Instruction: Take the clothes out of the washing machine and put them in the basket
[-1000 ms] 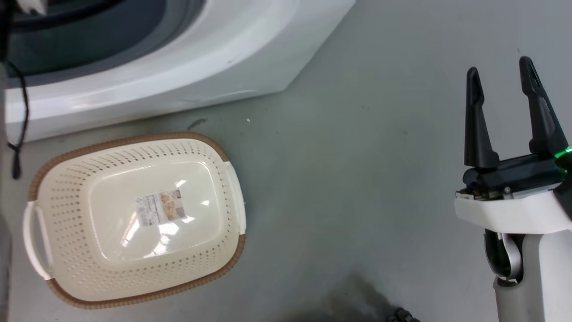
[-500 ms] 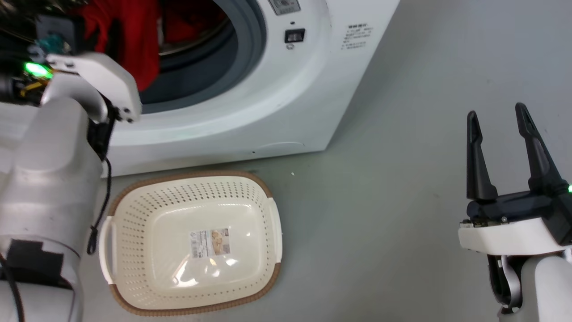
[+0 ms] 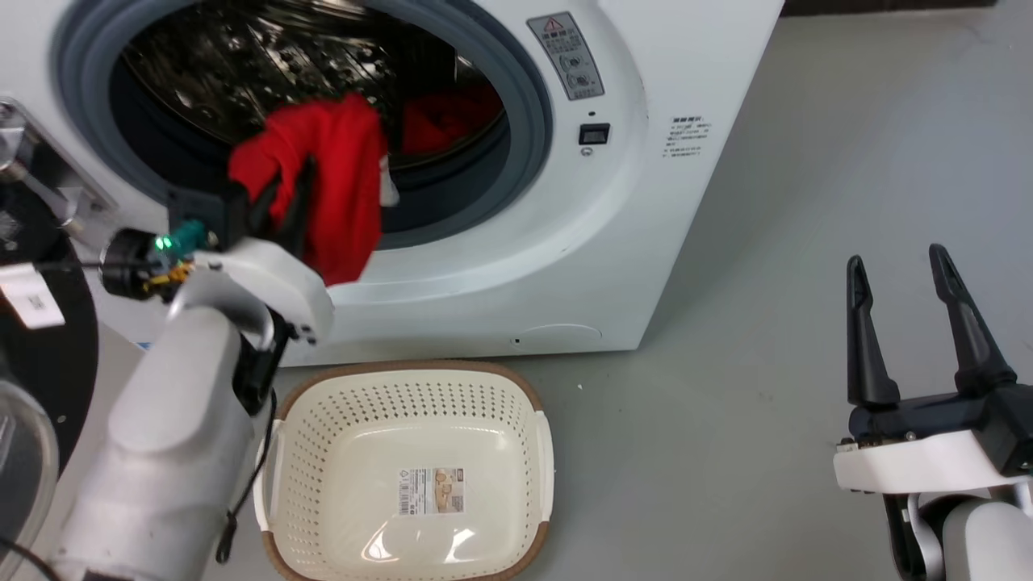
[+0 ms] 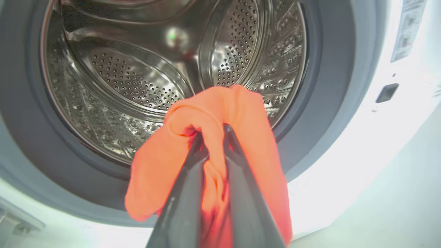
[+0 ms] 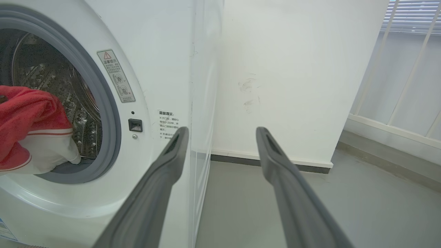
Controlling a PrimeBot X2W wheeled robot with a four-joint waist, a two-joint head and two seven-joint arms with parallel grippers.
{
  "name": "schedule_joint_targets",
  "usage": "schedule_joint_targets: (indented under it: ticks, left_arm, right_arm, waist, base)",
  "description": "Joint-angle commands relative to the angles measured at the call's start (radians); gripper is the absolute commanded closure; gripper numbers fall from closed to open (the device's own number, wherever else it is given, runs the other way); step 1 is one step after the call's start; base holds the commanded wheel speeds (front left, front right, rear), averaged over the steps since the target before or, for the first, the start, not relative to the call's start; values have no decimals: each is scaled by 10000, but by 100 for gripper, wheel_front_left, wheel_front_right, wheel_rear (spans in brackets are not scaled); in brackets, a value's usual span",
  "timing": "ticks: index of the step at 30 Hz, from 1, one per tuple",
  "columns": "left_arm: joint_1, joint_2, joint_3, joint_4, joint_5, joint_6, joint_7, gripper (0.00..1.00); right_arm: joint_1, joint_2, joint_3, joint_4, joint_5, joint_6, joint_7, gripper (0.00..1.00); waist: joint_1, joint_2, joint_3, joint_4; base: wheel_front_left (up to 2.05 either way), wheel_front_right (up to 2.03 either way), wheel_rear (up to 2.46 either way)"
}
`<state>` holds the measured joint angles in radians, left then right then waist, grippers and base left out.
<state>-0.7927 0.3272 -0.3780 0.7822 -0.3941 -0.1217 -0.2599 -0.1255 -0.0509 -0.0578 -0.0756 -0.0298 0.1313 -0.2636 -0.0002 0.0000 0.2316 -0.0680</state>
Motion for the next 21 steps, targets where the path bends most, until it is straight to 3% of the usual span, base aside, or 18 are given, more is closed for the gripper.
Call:
schedule_joint_targets:
  ticks: [1, 12, 16, 21]
  left_arm:
    - [571, 31, -66, -595, -50, 53, 30, 100]
    - [3411, 433, -781, -3440, -378, 316, 2343, 100]
    - [3950, 506, -1023, -3410, -492, 289, 2854, 100]
    - [3961, 336, -1244, -2382, -570, 225, 3030, 100]
  right_arm:
    - [198, 12, -48, 33, -20, -10, -17, 0]
    - [34, 12, -32, -8, 85, -10, -17, 0]
    - [-113, 13, -189, -64, 106, -9, -17, 0]
    - [-418, 15, -94, -188, 11, -10, -17, 0]
  waist:
    - [2, 0, -275, 183]
    - [2, 0, -229, 109]
    - [2, 0, 61, -48]
    - [2, 0, 596, -316]
  base:
    - [0, 0, 0]
    - [0, 0, 0]
    - [0, 0, 0]
    - [0, 0, 0]
